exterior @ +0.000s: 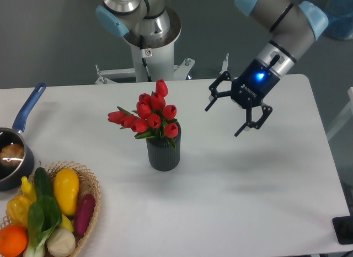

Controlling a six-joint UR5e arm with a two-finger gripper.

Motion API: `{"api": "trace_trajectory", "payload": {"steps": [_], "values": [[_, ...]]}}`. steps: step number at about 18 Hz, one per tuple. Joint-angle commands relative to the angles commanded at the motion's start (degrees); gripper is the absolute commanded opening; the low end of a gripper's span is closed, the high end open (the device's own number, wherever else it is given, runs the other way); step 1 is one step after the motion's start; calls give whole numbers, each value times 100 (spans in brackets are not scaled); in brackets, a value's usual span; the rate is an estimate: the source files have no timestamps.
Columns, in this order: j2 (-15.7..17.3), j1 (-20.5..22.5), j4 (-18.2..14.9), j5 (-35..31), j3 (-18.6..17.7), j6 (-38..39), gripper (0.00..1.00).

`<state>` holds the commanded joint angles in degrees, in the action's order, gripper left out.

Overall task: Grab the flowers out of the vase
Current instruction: 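Move the open gripper toward the red tulip stems above the black vase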

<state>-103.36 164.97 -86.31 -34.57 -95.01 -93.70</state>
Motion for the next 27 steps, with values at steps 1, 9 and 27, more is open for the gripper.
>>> {"api": "trace_trajectory", "payload": {"steps": [1, 9, 27], "values": [[0, 96, 9, 403, -114, 158, 100], [105, 352, 158, 920, -431, 203, 100], [35, -430, -412, -797, -519, -1660, 100]]}}
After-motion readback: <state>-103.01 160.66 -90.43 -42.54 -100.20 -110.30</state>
